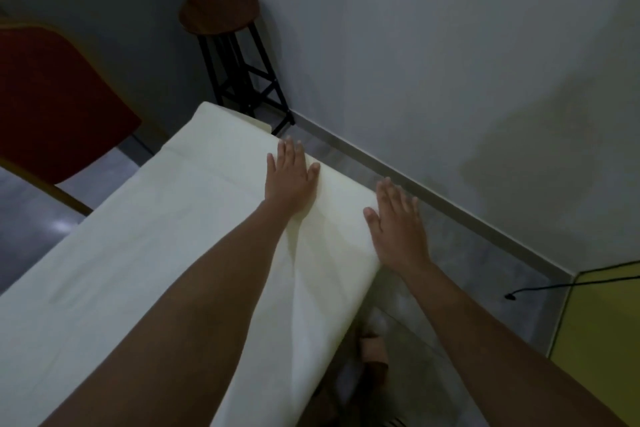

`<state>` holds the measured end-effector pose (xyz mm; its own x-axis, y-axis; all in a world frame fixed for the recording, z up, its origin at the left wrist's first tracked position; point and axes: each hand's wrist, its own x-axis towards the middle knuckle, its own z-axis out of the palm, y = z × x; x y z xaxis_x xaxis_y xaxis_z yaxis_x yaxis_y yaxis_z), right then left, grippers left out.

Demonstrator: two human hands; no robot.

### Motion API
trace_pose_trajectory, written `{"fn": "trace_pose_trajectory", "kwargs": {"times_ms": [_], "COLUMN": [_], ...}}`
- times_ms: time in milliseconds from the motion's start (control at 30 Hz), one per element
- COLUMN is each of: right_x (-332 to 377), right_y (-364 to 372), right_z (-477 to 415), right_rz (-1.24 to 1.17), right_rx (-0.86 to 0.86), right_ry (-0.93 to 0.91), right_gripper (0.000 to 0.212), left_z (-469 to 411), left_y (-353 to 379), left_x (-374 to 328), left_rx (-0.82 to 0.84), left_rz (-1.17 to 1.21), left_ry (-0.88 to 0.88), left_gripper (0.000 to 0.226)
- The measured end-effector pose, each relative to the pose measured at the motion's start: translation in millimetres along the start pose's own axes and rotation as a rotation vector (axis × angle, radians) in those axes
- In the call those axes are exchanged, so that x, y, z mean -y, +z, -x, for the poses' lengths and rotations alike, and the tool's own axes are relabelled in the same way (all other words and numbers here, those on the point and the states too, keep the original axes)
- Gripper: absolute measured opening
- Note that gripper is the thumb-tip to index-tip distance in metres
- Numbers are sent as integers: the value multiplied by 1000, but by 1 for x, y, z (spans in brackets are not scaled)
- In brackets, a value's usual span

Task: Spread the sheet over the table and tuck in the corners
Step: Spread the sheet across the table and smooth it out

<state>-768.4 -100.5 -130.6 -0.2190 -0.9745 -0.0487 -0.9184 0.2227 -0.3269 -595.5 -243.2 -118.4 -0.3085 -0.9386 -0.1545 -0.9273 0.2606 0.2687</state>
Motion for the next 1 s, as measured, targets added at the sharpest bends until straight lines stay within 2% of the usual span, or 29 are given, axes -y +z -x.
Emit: {"fn": "trace_pose_trajectory", "kwargs": {"times_ms": [133,267,333,400,633,733,1000], "right_x": [-24,-57,-68,-75,-108,-106,-47], "right_y": [-5,-14,-18,-19,-54,-67,-65], "right_z": [6,-8,-18,-31,-111,-140,-214], "right_rz": [-46,-100,-54,-28,141,194,310], "right_rx": [56,185,259,304,296,307,400], "right_ry": [-55,16,-80,-191,-365,-452,-669], "right_gripper": [60,73,78,74,59,59,57], "left_z": [16,8,5,1,-1,3,-26], "left_y": [14,17,19,22,19,18,8], "left_x": [-24,-45,-58,-72,-94,-92,-74], "left_rx": [-22,-18,-12,-5,-54,-87,-140], "left_rz": [57,47,6,-2,23,42,52], "left_ry": [-18,-84,-85,-135,-423,-536,-668], "left_gripper": [65,64,63,62,59,58,59]}}
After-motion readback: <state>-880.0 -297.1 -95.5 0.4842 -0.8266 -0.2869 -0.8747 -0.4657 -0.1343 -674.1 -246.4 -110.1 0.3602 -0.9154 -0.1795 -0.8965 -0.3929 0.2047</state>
